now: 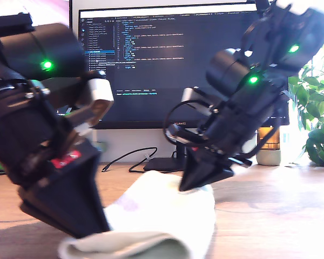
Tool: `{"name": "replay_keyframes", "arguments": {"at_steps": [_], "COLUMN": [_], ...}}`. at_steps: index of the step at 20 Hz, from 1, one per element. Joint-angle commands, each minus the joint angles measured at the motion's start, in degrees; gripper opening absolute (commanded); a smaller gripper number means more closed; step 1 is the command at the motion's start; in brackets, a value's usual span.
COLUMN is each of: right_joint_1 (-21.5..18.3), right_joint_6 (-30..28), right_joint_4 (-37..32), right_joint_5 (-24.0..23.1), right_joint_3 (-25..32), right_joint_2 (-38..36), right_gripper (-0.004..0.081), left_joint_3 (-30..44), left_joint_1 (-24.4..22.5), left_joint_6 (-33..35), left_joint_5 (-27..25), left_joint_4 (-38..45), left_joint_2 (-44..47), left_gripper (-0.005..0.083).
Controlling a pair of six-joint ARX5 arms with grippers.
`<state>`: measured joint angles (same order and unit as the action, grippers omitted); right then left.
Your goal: Fold the tea towel to a neat square and place it to the right
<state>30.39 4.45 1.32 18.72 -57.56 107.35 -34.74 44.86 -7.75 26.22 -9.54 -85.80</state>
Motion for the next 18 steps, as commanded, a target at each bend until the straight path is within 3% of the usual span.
{"name": "replay_keyframes", "arguments": {"at_steps": [1,5,10,18], "right_joint_1": [0.98,1.86,0.52,-0.20], "right_joint_6": [0.07,0.09,0.00,-2.19], "right_joint_4": [-0.35,-2.47,0.83,2.84], "right_joint_5": [-1.07,-1.25,-0.61,0.39], "right_joint_3": [1.55,0.55,-1.46,-1.46], "right_joint_2": [4.24,4.24,2.91,-5.55], "right_gripper": [-0.0011,-0.0011,-0.0011,-0.0011], "left_joint_3": [2.08,2.03,2.03,2.03], "left_joint_1": [0.55,0.52,0.39,0.35], "left_joint_6": [-1.11,-1.29,-1.22,0.81], "left_joint_5": [0.35,0.33,0.22,-4.04], "left_joint_4": [0.74,2.47,2.16,1.31], "left_joint_2": [-1.95,-1.95,-0.37,8.11], "left_gripper": [-0.0019,-0.0019,-0.0019,-0.0019]}}
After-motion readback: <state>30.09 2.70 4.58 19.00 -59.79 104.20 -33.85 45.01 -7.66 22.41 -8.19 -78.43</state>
